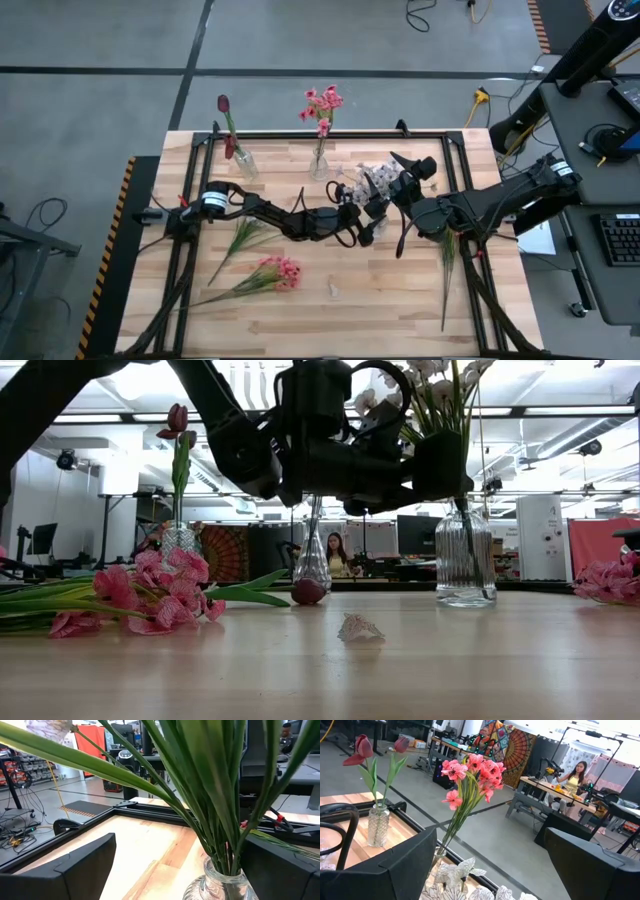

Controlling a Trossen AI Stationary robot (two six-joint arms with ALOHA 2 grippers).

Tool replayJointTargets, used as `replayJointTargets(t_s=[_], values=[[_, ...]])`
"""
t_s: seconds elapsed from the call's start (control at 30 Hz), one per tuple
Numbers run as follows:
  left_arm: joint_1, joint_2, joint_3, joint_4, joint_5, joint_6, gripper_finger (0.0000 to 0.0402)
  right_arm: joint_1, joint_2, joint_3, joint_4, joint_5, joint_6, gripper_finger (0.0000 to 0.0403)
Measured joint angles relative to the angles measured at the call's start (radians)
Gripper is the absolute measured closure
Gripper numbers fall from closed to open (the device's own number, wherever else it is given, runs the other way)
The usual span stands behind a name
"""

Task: Sort flowers into vase by color
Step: Put the right white flowers into the right transparent vase

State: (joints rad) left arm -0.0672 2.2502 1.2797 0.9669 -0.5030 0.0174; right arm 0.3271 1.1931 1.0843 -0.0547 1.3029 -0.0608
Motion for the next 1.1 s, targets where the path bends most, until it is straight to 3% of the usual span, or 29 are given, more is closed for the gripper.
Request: replayJointTargets(t_s=[0.3, 1.1], values=[[-0.003, -0.013, -0.001, -0.01, 0.0, 0.002, 0.0016, 0.0, 0.0, 0.0, 0.0, 0.0, 0.0, 0.0039], [-0.035, -0.086, 0.0, -0.223, -0.013, 0.052, 0.0016, 0.0, 0.0, 0.0, 0.003, 0.0, 0.001, 0.0039]])
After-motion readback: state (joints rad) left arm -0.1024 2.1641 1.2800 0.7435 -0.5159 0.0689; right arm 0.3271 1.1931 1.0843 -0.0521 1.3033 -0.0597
